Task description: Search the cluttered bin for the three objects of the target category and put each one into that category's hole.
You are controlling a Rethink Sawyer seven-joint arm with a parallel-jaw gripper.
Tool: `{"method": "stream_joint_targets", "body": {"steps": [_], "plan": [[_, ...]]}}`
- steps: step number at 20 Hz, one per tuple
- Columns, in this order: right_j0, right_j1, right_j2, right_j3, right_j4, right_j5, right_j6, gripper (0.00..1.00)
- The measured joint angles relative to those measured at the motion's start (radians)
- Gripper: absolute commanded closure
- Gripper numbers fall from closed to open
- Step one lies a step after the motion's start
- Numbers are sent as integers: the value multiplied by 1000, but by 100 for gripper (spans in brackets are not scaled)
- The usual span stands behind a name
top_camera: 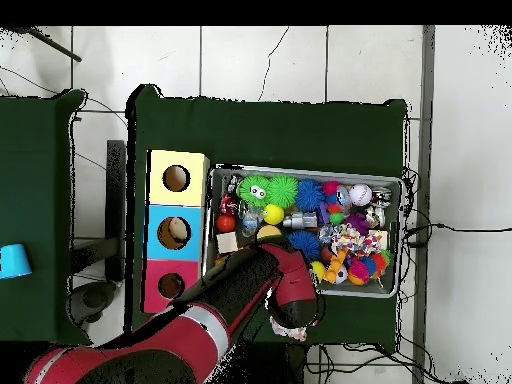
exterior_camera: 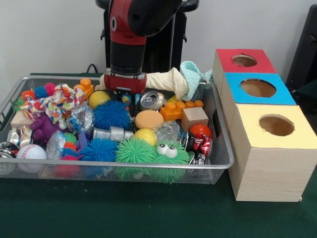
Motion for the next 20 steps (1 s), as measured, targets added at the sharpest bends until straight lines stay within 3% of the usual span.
{"method": "stream_joint_targets", "body": {"steps": [7,16,20], "plan": [[14,-2,0,0,-27,1,0,100],[93,-11,-30,0,-151,-22,0,100],[136,-31,-76,0,-218,-89,0,100]]}}
